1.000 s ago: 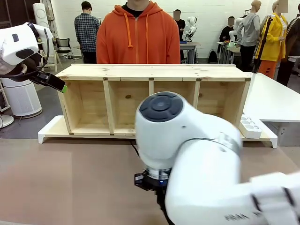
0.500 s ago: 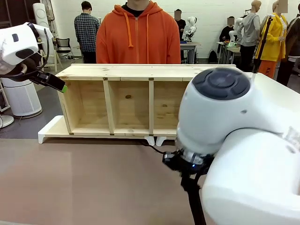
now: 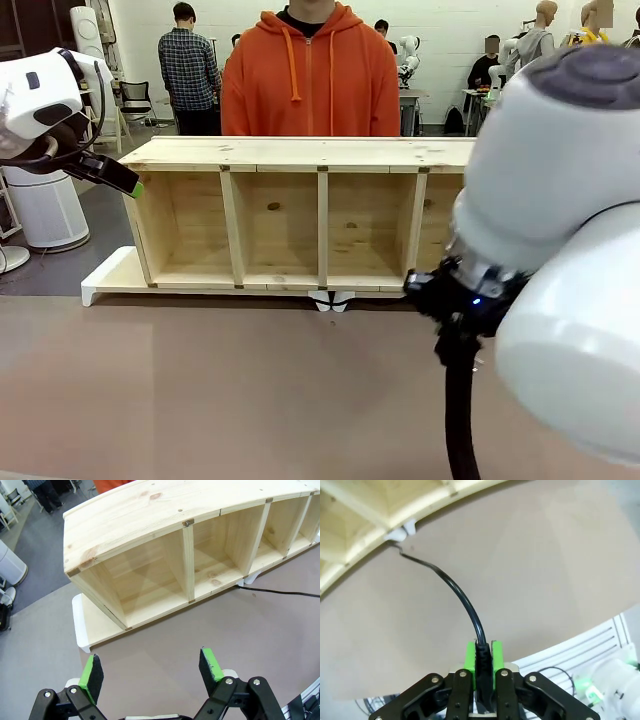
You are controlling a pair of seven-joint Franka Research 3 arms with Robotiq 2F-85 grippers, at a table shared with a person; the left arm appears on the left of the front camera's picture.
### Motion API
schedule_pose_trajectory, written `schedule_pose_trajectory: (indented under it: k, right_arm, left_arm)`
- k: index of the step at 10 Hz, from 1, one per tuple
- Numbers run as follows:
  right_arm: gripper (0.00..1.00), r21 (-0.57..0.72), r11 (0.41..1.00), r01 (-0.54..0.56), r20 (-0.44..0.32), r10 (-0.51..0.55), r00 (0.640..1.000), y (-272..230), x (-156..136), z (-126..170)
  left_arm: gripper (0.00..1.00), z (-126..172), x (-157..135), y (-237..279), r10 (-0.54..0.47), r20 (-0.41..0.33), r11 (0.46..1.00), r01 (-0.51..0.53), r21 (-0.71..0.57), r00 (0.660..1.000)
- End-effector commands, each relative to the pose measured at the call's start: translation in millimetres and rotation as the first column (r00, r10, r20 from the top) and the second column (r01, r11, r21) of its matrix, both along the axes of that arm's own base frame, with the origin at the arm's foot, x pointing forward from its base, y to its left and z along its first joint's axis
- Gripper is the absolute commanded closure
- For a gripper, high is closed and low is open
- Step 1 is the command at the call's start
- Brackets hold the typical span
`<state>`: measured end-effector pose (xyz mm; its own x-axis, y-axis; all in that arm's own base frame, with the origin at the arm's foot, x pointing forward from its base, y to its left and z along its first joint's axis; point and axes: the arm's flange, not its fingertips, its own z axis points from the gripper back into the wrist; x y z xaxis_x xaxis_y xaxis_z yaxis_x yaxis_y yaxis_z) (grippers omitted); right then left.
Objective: Perform cable management.
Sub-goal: Pull the grasped Power Cable to the location of the Power Strip.
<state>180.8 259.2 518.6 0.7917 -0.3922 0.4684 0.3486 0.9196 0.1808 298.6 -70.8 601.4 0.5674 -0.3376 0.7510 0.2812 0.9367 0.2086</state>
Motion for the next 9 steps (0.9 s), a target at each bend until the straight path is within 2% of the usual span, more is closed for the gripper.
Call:
schedule_pose_trajectory:
  k: [1,6,9]
  right_arm:
    - [0.84,0.044,0.998,0.048,0.003,-0.049,0.999,-97,-23,-68]
    - [0.84,0.063,0.983,0.171,-0.021,-0.17,0.985,-168,3,-80]
    - [0.84,0.055,0.982,0.18,-0.012,-0.18,0.984,-181,18,-84]
  left_arm:
    - [0.0,-1,1,0,0.007,0.007,1.0,-0.007,-0.009,1.0]
    - [0.0,-1,1,0,0.007,0.007,1.0,-0.007,-0.009,1.0]
    - [0.0,-1,1,0,0.007,0.007,1.0,-0.007,-0.009,1.0]
